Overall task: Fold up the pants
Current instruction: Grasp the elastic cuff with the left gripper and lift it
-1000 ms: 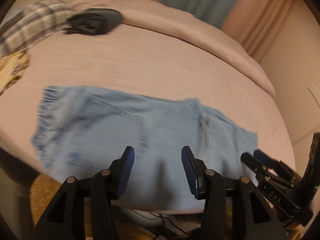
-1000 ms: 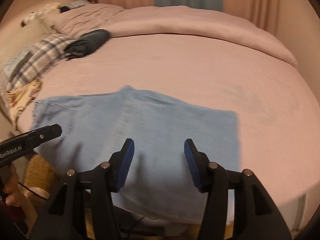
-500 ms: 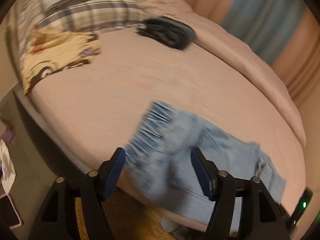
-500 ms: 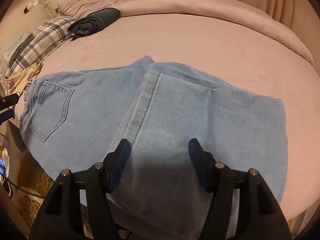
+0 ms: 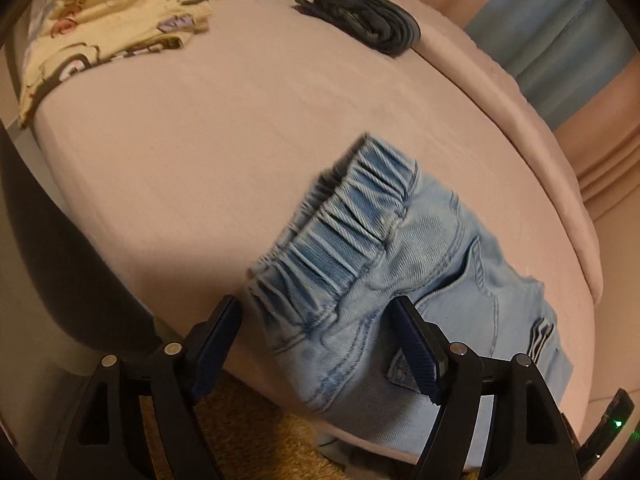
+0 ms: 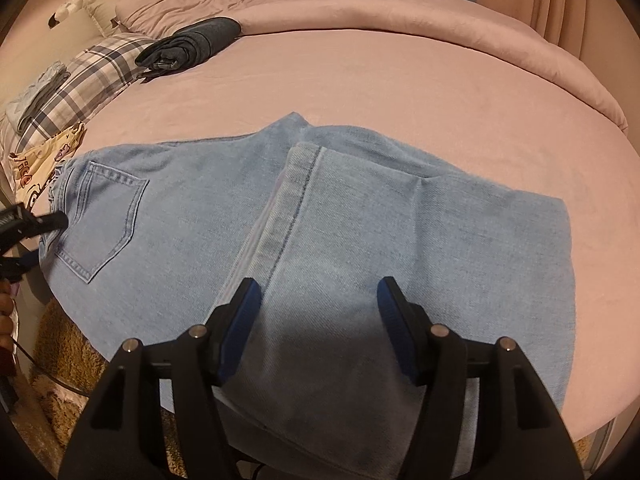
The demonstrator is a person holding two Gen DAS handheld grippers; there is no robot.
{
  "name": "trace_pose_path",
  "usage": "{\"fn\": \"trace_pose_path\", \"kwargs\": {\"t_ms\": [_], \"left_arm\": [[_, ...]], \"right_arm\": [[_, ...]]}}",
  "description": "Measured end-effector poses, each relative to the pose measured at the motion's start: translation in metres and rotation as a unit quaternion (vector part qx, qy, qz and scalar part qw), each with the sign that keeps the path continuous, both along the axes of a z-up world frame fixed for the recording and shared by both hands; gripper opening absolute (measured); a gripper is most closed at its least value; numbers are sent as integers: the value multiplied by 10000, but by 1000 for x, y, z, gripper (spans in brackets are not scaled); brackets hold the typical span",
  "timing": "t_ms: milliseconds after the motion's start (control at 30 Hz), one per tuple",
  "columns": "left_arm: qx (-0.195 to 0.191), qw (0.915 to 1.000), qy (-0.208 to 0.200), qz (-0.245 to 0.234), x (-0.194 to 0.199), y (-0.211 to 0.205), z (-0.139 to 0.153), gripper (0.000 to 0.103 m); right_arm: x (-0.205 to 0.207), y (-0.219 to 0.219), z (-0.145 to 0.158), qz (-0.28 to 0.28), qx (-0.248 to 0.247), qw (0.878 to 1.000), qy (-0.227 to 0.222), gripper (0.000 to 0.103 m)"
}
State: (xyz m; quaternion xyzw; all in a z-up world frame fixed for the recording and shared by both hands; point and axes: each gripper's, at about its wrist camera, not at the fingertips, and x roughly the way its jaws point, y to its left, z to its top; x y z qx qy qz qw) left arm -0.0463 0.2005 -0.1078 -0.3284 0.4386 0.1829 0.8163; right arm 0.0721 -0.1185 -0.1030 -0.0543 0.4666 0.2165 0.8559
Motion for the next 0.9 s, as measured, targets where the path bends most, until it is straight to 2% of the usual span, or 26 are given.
{"fn": "trace_pose_path", "kwargs": {"t_ms": [233, 267, 300, 433, 500, 633, 900], "left_arm": [[85, 9999, -139, 52, 0, -3, -3, 78], [127, 9998, -128, 62, 0, -5, -3, 74], [150, 9998, -133, 24, 0, -7, -3, 62], [19, 9998, -152, 117, -2, -12, 4, 44], [-51, 9995, -265, 161, -9, -13, 15, 32], [141, 9958, -896, -101, -19, -31, 60, 28], [252, 9827, -1588, -916, -18, -81, 110, 22]], "right_arm": [[0, 1, -1, -4, 1, 10000, -14, 62], [0, 0, -1, -4, 1, 10000, -18, 62], [0, 0, -1, -7, 1, 10000, -25, 62], [1, 0, -1, -18, 5, 10000, -45, 62], [2, -1, -1, -13, 20, 10000, -40, 62], [1, -2, 0, -11, 58, 10000, -49, 62], [0, -10, 5, -86, 313, 9994, 76, 62]]}}
